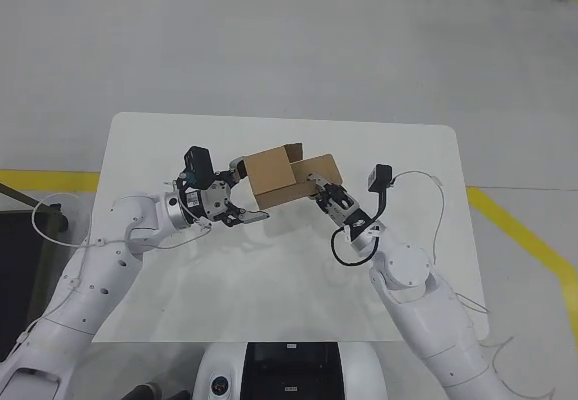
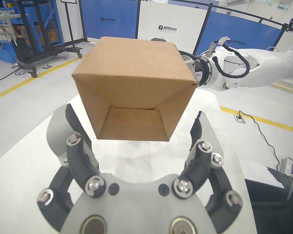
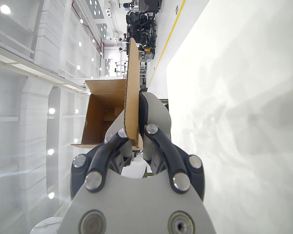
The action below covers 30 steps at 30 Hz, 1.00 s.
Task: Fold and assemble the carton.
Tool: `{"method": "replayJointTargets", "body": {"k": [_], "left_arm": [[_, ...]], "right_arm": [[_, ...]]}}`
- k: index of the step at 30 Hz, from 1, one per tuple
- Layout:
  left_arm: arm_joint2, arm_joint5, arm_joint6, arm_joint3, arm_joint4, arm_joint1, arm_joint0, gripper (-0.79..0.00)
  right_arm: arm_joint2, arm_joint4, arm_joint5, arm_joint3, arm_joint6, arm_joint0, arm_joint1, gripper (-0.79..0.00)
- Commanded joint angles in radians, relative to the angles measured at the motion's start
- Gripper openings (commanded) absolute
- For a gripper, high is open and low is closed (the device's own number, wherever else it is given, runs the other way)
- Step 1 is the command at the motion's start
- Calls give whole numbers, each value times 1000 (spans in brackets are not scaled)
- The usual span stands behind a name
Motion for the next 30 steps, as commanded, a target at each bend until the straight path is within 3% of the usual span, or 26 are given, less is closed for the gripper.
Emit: {"method": "replayJointTargets", "body": {"k": [1, 7, 9, 11, 15, 18, 30], "left_arm": [[3, -3, -8, 3, -7, -2, -1, -3], [9, -11, -27, 8, -23, -6, -8, -200], [8, -11, -30, 8, -25, -7, -8, -317], [7, -12, -33, 8, -24, -8, -9, -332], [6, -12, -36, 11, -19, -10, -9, -249], [4, -13, -34, 13, -19, -11, -9, -12], [6, -10, -33, 35, -11, -19, -17, 0]], "right_arm": [[0, -3, 1, -1, 1, 0, 0, -785], [1, -10, 5, -3, 4, -1, -2, -785], [1, -10, 6, -3, 4, 0, -2, -785], [2, -7, 7, -2, 5, 1, -3, -785], [1, -6, 12, 0, 7, 6, -5, -785], [0, -5, 14, 2, 7, 10, -6, -785], [1, 2, 16, 1, 4, 17, -11, -785]]}}
